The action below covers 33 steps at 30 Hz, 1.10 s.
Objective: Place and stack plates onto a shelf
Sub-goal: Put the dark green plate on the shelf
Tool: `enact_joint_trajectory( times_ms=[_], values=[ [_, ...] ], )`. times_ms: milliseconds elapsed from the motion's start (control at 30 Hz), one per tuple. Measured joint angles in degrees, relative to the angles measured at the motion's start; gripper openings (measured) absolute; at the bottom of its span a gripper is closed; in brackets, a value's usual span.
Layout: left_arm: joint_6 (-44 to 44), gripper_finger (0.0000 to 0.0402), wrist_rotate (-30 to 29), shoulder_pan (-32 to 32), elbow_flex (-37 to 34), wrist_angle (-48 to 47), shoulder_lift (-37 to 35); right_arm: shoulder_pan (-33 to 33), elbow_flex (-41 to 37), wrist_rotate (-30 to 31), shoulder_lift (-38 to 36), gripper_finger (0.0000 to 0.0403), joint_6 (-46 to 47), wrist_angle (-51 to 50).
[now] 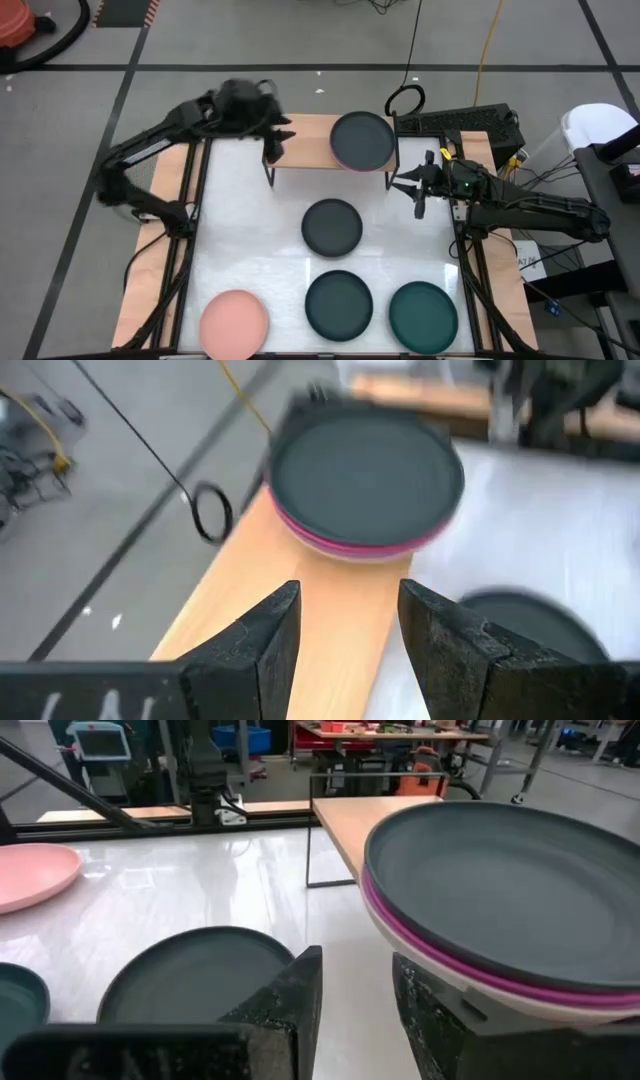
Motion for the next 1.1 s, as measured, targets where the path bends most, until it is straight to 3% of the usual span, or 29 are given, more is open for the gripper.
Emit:
enact_joint_trajectory(
  times_ms=[233,467,633,733,900,1100],
  values=[
    [-9.4,0.0175,-0.2,-3.0,-34.4,30.4,-22.0,2.4,3.6,-2.4,3.8,0.0106,1.7,-0.4],
    [-15.5,0.0174,-1.4,-5.3,-54.4,51.7,-32.1,8.4,17.3,-2.8,15.8,0.0106,1.6,-19.7],
    [-16.3,0.0174,-1.6,-6.7,-60.5,64.1,-32.2,14.5,26.9,-3.0,27.8,0.0106,3.0,-30.8],
    [-16.5,0.0175,-1.6,-7.5,-61.2,65.6,-31.8,18.8,29.7,-5.8,33.7,0.0106,3.4,-37.4],
    [-15.5,0.0175,-0.4,-9.4,-61.2,64.2,-31.8,25.4,28.1,-14.7,38.8,0.0106,10.4,-40.3],
    [-14.9,0.0175,0.0,-11.6,-61.2,63.0,-31.7,32.6,21.9,-13.9,41.5,0.0106,19.4,-34.5]
  ],
)
